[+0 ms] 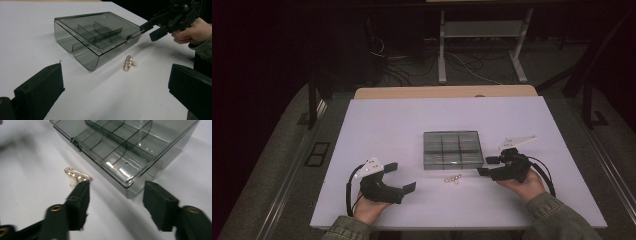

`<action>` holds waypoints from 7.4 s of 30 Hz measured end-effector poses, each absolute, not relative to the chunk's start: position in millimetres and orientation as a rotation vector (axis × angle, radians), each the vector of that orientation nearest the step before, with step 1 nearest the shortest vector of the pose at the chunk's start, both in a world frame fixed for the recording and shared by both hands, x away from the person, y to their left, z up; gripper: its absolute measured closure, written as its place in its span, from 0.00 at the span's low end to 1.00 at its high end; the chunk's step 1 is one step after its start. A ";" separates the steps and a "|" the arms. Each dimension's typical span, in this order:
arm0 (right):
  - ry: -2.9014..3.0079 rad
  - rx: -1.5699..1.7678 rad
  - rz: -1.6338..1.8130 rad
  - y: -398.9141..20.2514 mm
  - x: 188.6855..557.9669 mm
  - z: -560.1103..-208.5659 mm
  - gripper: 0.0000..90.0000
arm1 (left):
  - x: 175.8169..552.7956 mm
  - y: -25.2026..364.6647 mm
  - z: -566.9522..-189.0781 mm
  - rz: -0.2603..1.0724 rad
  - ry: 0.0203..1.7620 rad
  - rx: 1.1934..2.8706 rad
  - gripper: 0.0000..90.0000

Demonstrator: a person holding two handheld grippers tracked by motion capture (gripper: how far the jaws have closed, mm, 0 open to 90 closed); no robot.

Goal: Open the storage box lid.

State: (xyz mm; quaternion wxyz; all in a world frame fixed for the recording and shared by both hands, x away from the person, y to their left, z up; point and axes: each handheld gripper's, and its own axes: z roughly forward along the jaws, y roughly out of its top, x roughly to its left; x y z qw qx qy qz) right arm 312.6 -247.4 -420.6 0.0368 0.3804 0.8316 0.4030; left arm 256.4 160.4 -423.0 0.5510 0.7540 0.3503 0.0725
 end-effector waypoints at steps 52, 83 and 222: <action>2.515 1.114 1.294 -250.5 321.3 -404.3 1.00 | 275.8 163.8 -409.4 0.197 0.823 1.780 0.00; 2.513 1.085 1.380 -247.2 352.6 -370.9 1.00 | 312.3 149.0 -371.5 0.224 0.747 1.784 0.00; 2.375 1.218 1.473 -247.7 450.7 -366.5 0.77 | 442.2 111.5 -392.7 0.125 0.857 1.649 0.75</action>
